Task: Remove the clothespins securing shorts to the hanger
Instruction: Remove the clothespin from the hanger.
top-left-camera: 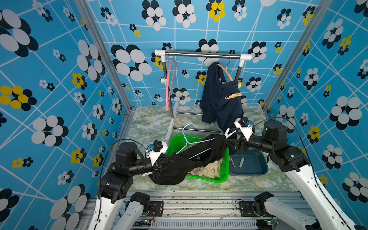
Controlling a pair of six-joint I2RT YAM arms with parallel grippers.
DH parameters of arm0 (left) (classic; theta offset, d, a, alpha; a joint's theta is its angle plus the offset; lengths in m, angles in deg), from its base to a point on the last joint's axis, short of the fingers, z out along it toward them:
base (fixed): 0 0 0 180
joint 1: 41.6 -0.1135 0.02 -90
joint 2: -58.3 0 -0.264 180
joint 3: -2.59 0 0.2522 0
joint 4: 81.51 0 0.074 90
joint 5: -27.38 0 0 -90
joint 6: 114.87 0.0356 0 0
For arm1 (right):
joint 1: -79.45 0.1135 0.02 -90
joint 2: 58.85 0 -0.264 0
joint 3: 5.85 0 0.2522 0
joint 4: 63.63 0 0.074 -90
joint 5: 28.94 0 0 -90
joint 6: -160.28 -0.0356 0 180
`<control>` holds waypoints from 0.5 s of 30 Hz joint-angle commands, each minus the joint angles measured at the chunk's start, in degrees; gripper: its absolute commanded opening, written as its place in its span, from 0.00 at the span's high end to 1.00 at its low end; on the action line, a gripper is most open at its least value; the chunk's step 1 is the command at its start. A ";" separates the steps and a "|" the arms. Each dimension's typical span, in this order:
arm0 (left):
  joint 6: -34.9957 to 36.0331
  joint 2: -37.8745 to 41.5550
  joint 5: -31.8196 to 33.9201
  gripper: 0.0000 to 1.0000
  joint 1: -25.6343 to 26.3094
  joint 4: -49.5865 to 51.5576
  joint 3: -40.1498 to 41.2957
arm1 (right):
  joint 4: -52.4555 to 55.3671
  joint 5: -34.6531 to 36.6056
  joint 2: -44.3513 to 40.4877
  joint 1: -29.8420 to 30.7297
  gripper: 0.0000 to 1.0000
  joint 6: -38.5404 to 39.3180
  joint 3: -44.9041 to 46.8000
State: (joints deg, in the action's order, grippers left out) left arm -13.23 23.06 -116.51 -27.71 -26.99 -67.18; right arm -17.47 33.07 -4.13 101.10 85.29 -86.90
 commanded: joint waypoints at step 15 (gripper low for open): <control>-3.00 -0.48 -6.14 1.00 -1.01 -5.96 -0.77 | -8.49 -26.41 2.69 -7.46 0.24 2.72 -1.23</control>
State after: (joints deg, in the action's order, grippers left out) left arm -15.19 22.71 -119.02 -27.90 -28.17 -67.18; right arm -21.60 14.89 -1.55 94.80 89.18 -88.08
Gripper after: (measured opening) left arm 0.098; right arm 0.758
